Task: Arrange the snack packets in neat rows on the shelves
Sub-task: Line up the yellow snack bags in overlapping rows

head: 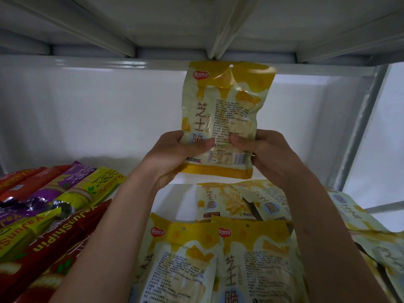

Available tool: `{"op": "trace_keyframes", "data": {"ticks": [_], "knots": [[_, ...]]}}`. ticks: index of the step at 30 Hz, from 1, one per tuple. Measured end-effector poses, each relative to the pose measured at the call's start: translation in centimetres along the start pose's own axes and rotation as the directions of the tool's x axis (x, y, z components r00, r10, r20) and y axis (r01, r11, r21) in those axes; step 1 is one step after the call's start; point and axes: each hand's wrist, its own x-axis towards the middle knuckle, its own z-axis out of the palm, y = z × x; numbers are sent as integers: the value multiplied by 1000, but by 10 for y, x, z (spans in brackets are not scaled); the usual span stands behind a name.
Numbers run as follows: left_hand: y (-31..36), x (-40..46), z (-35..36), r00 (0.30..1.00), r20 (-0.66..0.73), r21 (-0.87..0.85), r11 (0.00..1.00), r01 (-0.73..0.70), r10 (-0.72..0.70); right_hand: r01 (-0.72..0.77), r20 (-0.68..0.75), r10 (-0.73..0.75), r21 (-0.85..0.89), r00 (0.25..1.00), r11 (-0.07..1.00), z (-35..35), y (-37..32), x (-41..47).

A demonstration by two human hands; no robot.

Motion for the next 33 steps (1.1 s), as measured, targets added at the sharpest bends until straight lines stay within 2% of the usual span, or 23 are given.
{"op": "trace_keyframes", "data": {"ticks": [3,6,12,18,23,29,33], "knots": [[3,-3,-1,998,46,41,998,40,-42,25,-22,-28,-112,999,993,-2,1,1],[2,-2,-3,1000,6,82,997,13,-13,-8,5,9,-161,1000,987,0,1,1],[-1,0,-1,999,-52,13,1000,-2,2,-4,70,9,-65,997,998,3,-2,-2],[-2,1,2,1000,17,-62,998,-4,5,-34,76,36,-32,996,999,2,-5,-4],[-1,-1,-2,999,11,-4,999,-32,32,-39,140,38,9,989,999,5,-7,-8],[2,-5,2,997,76,62,998,5,-10,13,65,-16,42,998,999,8,-5,-5],[0,-3,2,996,89,-10,1000,-14,15,6,49,-7,13,999,1000,9,-6,-6]]}}
